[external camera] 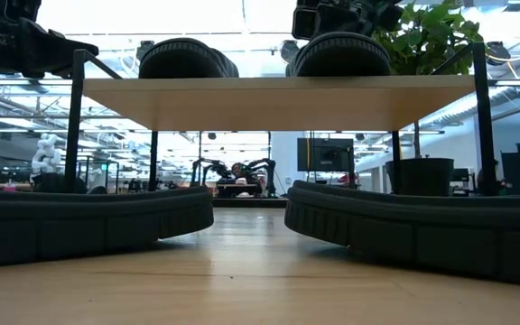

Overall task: Pick and place slides into the shelf
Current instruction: Put the top black slipper on the shelf, then put the left black slipper under the shelf

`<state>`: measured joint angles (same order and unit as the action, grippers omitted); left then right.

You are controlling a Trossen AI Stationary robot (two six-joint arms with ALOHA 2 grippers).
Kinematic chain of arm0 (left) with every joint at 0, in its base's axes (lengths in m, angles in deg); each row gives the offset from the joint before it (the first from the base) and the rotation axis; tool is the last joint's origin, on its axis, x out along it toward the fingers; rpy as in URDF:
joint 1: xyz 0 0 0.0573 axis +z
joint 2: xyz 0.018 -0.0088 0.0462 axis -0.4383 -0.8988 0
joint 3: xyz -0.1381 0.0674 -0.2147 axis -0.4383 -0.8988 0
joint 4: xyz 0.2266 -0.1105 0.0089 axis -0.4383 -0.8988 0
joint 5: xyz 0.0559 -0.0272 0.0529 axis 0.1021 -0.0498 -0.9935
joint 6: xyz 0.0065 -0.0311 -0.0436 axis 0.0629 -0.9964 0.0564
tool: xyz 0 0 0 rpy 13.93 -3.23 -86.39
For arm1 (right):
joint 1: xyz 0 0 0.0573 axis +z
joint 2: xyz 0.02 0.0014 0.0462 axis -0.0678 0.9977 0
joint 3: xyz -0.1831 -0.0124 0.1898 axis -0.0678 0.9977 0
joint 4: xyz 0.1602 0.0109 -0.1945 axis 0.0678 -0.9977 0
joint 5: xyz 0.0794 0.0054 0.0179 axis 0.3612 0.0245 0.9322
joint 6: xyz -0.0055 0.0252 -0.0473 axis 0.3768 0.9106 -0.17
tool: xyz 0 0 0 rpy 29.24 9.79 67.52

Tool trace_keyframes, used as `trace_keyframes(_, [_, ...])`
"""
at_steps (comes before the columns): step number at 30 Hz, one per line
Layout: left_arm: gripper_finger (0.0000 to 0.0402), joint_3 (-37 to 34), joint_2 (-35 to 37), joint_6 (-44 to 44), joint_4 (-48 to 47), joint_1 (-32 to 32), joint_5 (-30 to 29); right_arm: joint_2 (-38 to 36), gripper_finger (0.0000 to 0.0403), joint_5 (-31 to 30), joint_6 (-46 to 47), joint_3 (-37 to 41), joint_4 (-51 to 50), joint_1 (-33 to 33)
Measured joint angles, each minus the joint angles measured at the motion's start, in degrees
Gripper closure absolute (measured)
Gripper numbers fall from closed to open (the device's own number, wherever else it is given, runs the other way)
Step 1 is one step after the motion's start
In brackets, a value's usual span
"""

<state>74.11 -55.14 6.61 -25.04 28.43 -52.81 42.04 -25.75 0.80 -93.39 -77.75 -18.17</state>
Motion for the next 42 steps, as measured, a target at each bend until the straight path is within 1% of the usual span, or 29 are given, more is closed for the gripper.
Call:
trace_keyframes(5, [0.0382, 0.0, -0.02, 0.0, -0.07, 0.0, 0.0, 0.0, 0.0277, -0.58, -1.14, 0.0, 0.04, -0.02])
trace_keyframes(9, [0.0382, 0.0, -0.02, -0.02, -0.86, 0.0, -0.01, -0.13, 0.0259, -2.91, -1.96, 0.0, -0.1, 0.02])
trace_keyframes(15, [0.0382, 0.0, 0.0, -0.02, -0.83, 0.0, -0.02, -1.34, 0.0226, -3.96, -4.74, 0.11, -0.52, 0.04])
trace_keyframes(21, [0.0382, 0.0, -0.01, -0.04, -1.13, 0.0, -0.07, -2.78, 0.0184, -8.11, -5.08, 0.11, -1.06, 0.04])
trace_keyframes(25, [0.0382, 0.0, -0.02, -0.07, -1.2, 0.0, -0.11, -3.72, 0.016, -8.79, -4.79, 0.11, -1.43, 0.04])
trace_keyframes(29, [0.0382, 0.0, -0.02, -0.08, -1.2, 0.0, -0.11, -4.92, 0.0148, -8.81, -4.39, 0.15, -0.79, 0.03])
trace_keyframes(33, [0.0382, 0.0, -0.02, -0.07, -1.18, 0.0, -0.22, -7.31, 0.015, -7.93, -5.13, 0.14, -0.62, 0.11])
trace_keyframes(36, [0.0382, 0.0, -0.02, -0.11, -1.14, 0.0, -0.44, -9.93, 0.0163, -8.36, -7.19, 0.13, -1.2, 0.49])
trace_keyframes(39, [0.0382, 0.0, -0.02, 0.11, -1.18, 0.0, -0.17, -13.85, 0.0194, -11.86, -9.52, 0.13, -1.08, 1.24])
trace_keyframes(42, [0.0382, 0.0, -0.02, 2.05, -1.43, 0.0, 0.08, -18.36, 0.0246, -14.89, -13.09, 0.13, -2.38, 1.7])
